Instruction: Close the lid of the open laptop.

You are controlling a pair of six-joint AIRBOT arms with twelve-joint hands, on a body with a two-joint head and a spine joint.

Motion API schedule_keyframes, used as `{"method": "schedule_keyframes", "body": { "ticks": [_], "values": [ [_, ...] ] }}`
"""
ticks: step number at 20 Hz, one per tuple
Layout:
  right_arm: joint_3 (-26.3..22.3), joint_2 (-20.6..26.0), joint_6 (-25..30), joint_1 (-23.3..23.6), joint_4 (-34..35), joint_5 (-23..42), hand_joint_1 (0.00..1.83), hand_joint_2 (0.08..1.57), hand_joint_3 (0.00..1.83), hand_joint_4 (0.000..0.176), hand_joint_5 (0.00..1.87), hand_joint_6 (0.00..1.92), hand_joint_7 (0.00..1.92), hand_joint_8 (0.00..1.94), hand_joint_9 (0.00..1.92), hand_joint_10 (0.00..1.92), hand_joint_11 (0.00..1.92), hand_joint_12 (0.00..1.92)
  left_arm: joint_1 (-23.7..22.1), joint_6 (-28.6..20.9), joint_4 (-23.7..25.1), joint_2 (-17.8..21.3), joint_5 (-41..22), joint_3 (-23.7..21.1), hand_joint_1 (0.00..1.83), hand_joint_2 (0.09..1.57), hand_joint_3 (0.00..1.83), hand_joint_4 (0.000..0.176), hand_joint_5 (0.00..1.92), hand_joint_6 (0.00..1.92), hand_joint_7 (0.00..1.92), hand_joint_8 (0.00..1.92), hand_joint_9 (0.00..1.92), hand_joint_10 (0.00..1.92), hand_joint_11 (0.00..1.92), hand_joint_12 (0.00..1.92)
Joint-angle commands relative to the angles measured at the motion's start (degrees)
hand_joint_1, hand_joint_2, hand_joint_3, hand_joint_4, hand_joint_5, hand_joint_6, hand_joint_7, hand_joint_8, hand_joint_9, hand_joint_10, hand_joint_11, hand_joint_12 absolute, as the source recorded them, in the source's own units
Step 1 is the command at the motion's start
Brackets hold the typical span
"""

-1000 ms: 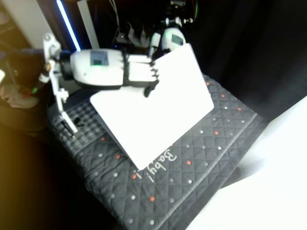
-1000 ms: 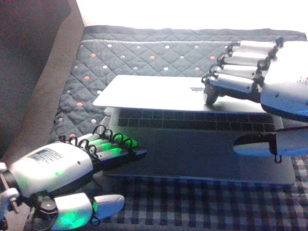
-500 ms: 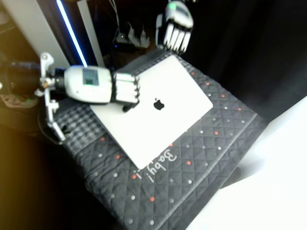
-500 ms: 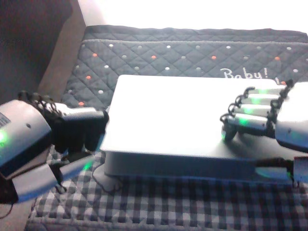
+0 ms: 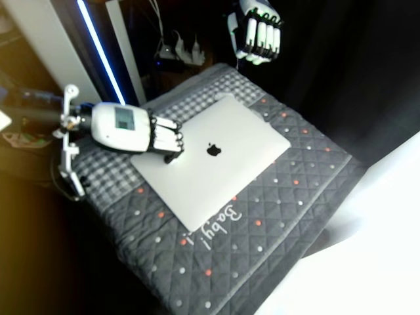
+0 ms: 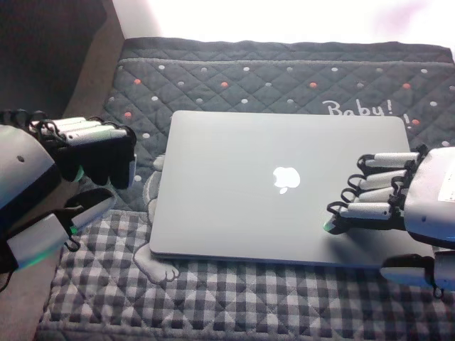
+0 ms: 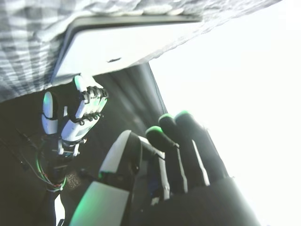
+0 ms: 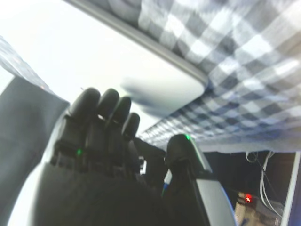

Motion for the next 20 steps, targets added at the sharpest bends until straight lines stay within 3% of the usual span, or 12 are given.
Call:
{"method": "schedule_keyframes", "body": {
  "ticks": [1,3,5,6,7,8,9,10,13,16,18,20],
  "values": [
    [-0.1,0.4,0.1,0.0,0.7,3.4,0.34,1.44,0.0,0.0,0.19,0.57,0.51,0.12,0.37,0.67,0.11,1.69,-0.5,0.0,-0.5,-0.2,-7.4,0.3,1.06,1.41,0.0,0.0,0.4,1.65,0.6,1.78,0.58,1.66,0.69,1.89],
    [-0.3,1.4,0.1,0.0,1.2,5.8,0.24,1.48,0.01,0.0,0.01,0.52,0.24,0.02,0.02,0.69,0.01,1.42,-0.5,0.1,-0.7,-0.3,-7.5,0.4,1.07,1.37,0.0,0.0,0.48,1.6,0.63,1.67,0.66,1.48,0.72,1.76],
    [-0.3,1.6,0.1,0.0,1.3,6.3,0.12,1.5,0.0,0.039,0.0,0.03,0.01,0.0,0.0,0.05,0.0,0.27,-0.5,0.1,-0.8,-0.3,-7.5,0.5,0.88,1.44,0.0,0.0,0.44,1.76,0.5,1.02,0.53,1.21,0.45,1.58],
    [-0.5,2.0,0.1,0.0,1.6,7.4,0.25,1.46,0.0,0.043,0.01,0.01,0.01,0.0,0.01,0.01,0.0,0.15,-0.5,0.1,-0.9,-0.3,-7.5,0.5,0.83,1.42,0.0,0.0,0.38,1.05,0.54,0.86,0.54,1.08,0.42,1.5],
    [-0.6,2.5,0.1,0.0,1.9,8.7,0.25,1.46,0.0,0.043,0.01,0.01,0.01,0.0,0.01,0.01,0.0,0.15,-0.5,0.2,-1.1,-0.3,-7.5,0.6,0.83,1.42,0.0,0.0,0.38,1.05,0.54,0.86,0.54,1.08,0.42,1.5],
    [-0.6,2.5,0.0,0.0,2.2,9.2,0.29,1.4,0.0,0.018,0.02,0.01,0.05,0.01,0.05,0.02,0.0,0.34,-0.5,0.3,-1.2,-0.3,-7.5,0.6,0.82,1.41,0.0,0.0,0.31,0.51,0.39,0.65,0.34,0.86,0.15,1.35],
    [-0.6,2.5,0.0,0.0,2.5,9.8,0.29,1.4,0.0,0.018,0.02,0.01,0.05,0.01,0.05,0.02,0.0,0.34,-0.5,0.3,-1.3,-0.3,-7.5,0.6,0.82,1.41,0.0,0.0,0.31,0.51,0.39,0.65,0.34,0.86,0.15,1.35],
    [-0.6,2.8,-0.5,0.0,4.1,11.9,0.44,1.39,0.0,0.032,0.0,0.0,0.02,0.0,0.01,0.0,0.0,0.03,-0.5,0.4,-1.6,-0.4,-7.7,0.8,0.8,1.36,0.0,0.0,0.41,0.22,0.5,0.26,0.46,0.48,0.18,1.23],
    [-1.6,4.7,-6.2,0.0,9.2,14.9,0.4,1.43,0.01,0.006,0.0,0.0,0.0,0.0,0.0,0.0,0.0,0.0,-0.6,0.7,-2.4,-0.3,-8.1,1.1,0.8,1.42,0.01,0.0,0.35,0.07,0.47,0.06,0.42,0.34,0.01,1.34],
    [-2.9,7.0,-11.1,0.0,14.1,18.5,0.3,1.46,0.0,0.06,0.0,0.0,0.0,0.0,0.0,0.0,0.0,0.0,-0.6,0.8,-3.5,-0.3,-9.5,1.4,0.55,1.45,0.01,0.034,0.03,0.01,0.13,0.0,0.11,0.15,0.0,0.7],
    [-3.4,8.1,-11.9,-0.1,16.4,20.4,0.19,1.44,0.0,0.0,0.0,0.0,0.0,0.0,0.0,0.0,0.0,0.0,-0.6,0.8,-4.4,-0.2,-10.4,1.7,0.52,1.42,0.0,0.064,0.0,0.0,0.04,0.0,0.04,0.06,0.0,0.36],
    [-3.7,9.0,-12.1,-1.2,18.8,22.1,0.1,1.48,0.02,0.0,0.0,0.0,0.0,0.0,0.0,0.0,0.0,0.0,-0.6,0.8,-5.2,-0.1,-11.5,1.9,0.47,1.4,0.0,0.088,0.0,0.0,0.0,0.0,0.0,0.0,0.0,0.03]
  ]
}}
